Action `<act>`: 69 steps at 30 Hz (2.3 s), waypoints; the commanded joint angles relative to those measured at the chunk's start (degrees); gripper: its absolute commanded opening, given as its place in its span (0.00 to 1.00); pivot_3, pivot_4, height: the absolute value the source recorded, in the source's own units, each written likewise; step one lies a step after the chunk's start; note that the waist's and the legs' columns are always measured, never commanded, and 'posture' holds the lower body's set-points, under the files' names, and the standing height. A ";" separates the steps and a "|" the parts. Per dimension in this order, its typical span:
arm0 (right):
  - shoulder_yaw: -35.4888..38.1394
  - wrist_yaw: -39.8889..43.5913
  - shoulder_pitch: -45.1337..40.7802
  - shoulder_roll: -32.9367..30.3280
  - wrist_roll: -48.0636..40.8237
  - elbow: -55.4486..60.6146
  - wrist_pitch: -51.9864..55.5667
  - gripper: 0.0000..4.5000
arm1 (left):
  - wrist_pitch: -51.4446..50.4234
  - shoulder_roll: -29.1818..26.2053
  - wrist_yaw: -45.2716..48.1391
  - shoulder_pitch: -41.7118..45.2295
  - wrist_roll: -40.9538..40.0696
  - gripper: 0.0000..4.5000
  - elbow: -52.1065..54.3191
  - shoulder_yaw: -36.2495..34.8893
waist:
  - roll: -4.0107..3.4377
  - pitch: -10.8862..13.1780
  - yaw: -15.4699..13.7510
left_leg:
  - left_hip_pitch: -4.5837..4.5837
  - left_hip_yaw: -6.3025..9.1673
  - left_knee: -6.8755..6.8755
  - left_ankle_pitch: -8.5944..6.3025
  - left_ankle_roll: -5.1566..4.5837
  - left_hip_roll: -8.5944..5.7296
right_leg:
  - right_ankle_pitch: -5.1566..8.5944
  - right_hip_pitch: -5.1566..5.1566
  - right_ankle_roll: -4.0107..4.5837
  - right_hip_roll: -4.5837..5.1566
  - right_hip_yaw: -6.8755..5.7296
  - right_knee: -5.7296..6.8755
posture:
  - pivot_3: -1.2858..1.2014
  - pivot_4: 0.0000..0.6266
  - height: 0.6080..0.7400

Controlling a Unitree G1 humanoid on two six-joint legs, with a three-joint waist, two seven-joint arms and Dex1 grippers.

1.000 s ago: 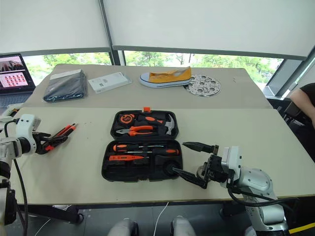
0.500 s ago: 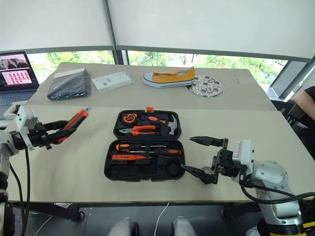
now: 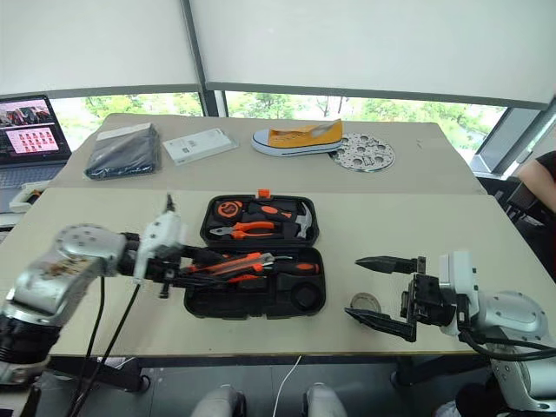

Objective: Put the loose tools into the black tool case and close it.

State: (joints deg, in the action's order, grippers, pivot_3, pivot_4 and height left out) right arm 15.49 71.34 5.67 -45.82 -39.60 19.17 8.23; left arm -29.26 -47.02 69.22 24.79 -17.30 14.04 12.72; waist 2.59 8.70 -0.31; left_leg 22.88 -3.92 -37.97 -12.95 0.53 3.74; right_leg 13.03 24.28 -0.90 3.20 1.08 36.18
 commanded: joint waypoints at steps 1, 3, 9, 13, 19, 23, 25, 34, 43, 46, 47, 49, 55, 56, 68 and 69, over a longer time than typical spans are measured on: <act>2.56 0.59 0.39 -1.26 0.23 1.28 -0.63 1.00 | 1.77 0.24 -1.13 0.48 3.15 0.36 1.18 2.19 | 0.01 0.01 0.01 | 0.01 0.00 0.00 0.00 0.00 0.00 | -0.01 0.01 0.01 0.00 0.00 0.00 | 0.52 0.24 1.00; 2.96 0.56 0.63 -1.35 0.34 1.08 -0.73 1.00 | 2.53 0.81 -0.92 0.46 3.56 0.36 1.32 3.16 | 0.00 0.00 -0.11 | 0.01 0.00 0.00 0.00 0.00 0.00 | -0.01 0.01 0.01 0.00 0.00 0.00 | 0.52 0.24 1.00; 2.91 0.05 1.21 -0.63 0.93 1.70 -0.93 1.00 | 5.96 1.75 -0.81 0.73 7.51 0.36 0.42 6.47 | 0.00 0.00 -0.36 | 0.03 0.00 0.00 0.00 0.00 -0.02 | 0.00 0.00 0.01 0.02 0.00 -0.04 | 0.52 0.24 1.00; 3.02 -0.37 1.22 -0.37 1.32 1.51 -1.25 1.00 | 6.08 2.67 -1.17 1.36 9.38 0.36 0.49 7.81 | 0.00 0.00 -0.40 | 0.03 0.01 -0.02 0.00 0.00 -0.03 | -0.01 -0.02 0.00 0.03 0.00 -0.04 | 0.52 0.24 1.00; 2.23 -1.10 0.54 0.01 1.65 1.60 -1.13 1.00 | 3.21 2.23 0.51 1.00 9.86 0.36 1.03 9.44 | -0.04 -0.02 -0.39 | -0.01 0.01 -0.02 0.00 0.00 -0.03 | -0.01 -0.05 0.00 0.03 0.00 -0.03 | 0.52 0.24 1.00; 1.82 -1.20 -0.11 0.21 1.89 1.45 -0.92 1.00 | 4.17 1.78 0.73 0.50 9.71 0.59 1.05 8.77 | -0.06 -0.03 -0.37 | -0.01 0.02 -0.02 0.00 0.00 -0.02 | 0.00 -0.05 0.00 0.03 0.00 -0.03 | 0.52 0.24 1.00; 1.58 -1.25 -0.45 0.29 1.98 1.32 -0.86 1.00 | 4.85 2.04 1.17 0.60 8.70 0.73 0.74 7.89 | -0.07 -0.04 -0.21 | -0.01 0.02 -0.02 0.00 0.00 -0.02 | -0.01 -0.04 0.00 0.02 0.01 -0.03 | 0.52 0.24 1.00; 1.13 -1.15 -1.78 0.59 2.22 0.12 -0.78 1.00 | 11.83 10.86 2.94 1.72 -5.04 0.99 -5.55 -4.48 | -0.09 -0.04 -0.49 | 0.22 0.08 -0.25 0.00 -0.02 -0.06 | -0.06 -0.01 -0.03 0.05 -0.03 -0.05 | 0.52 0.24 1.00; 0.93 -2.53 -1.25 2.26 3.00 0.35 -1.02 1.00 | 22.25 12.25 5.71 -4.26 -2.13 0.32 -11.33 -2.82 | -0.14 -0.06 -0.29 | 0.09 0.09 -0.27 0.00 -0.02 -0.04 | -0.06 -0.09 -0.04 0.02 0.01 0.02 | 0.52 0.24 1.00; 1.13 -3.04 -0.72 2.70 3.19 0.57 -1.16 1.00 | 26.05 12.36 5.53 -5.27 0.69 0.11 -13.29 -1.38 | -0.14 -0.06 -0.49 | 0.11 0.08 -0.30 0.00 -0.02 -0.05 | -0.08 -0.08 -0.03 0.03 0.00 0.02 | 0.52 0.24 1.00; 1.15 -3.18 -0.40 2.88 3.33 0.63 -1.35 1.00 | 27.99 12.36 5.35 -5.61 2.22 0.03 -14.23 -0.70 | -0.14 -0.06 -0.50 | 0.12 0.09 -0.31 0.00 -0.02 -0.05 | -0.08 -0.09 -0.03 0.04 0.00 0.01 | 0.52 0.24 1.00; 1.18 -3.29 -0.01 3.09 3.50 0.68 -1.56 1.00 | 26.79 13.42 2.49 -5.88 3.37 0.01 -15.27 -0.63 | -0.15 -0.07 -0.45 | 0.12 0.08 -0.32 0.00 -0.02 -0.06 | -0.10 -0.10 -0.01 0.05 0.01 0.00 | 0.52 0.24 1.00; 1.64 -3.65 0.39 3.16 3.40 0.99 -1.22 1.00 | 27.46 12.17 2.13 -5.75 8.65 0.01 -17.57 2.98 | -0.25 -0.14 -0.41 | 0.05 0.08 -0.32 0.00 -0.02 -0.05 | -0.10 -0.15 -0.04 0.04 0.01 0.02 | 0.52 0.24 1.00; 1.81 -3.69 0.76 3.12 3.25 1.23 -0.96 1.00 | 25.63 12.11 1.41 -5.92 9.00 0.01 -17.77 3.37 | -0.32 -0.19 -0.40 | 0.00 0.08 -0.32 0.00 -0.02 -0.05 | -0.10 -0.18 -0.04 0.04 0.01 0.02 | 0.52 0.24 1.00; 2.76 -5.93 2.93 3.59 2.78 3.09 -0.49 1.00 | 19.24 11.18 -0.17 -8.85 8.93 0.01 -18.25 5.53 | -1.18 -0.99 -0.20 | -0.31 0.07 -0.29 -0.01 -0.02 -0.02 | 0.05 -0.36 0.14 -0.02 0.11 0.04 | 0.52 0.24 1.00; 3.67 -6.36 3.50 3.54 2.80 3.24 -0.63 1.00 | 20.73 12.94 -0.90 -8.80 6.05 0.01 -18.58 2.92 | -1.21 -1.01 -0.24 | -0.37 0.07 -0.29 -0.01 -0.02 -0.02 | 0.14 -0.40 0.29 -0.02 0.13 0.05 | 0.52 0.24 1.00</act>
State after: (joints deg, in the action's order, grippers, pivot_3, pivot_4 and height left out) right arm 16.54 65.69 8.70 -42.33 -35.77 20.72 7.97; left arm -8.46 -35.07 69.08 18.18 -11.25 -0.74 15.37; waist 1.37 7.69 -0.55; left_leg 22.43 -3.86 -38.25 -12.95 0.51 3.72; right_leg 13.17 23.77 -0.60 3.18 1.22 36.22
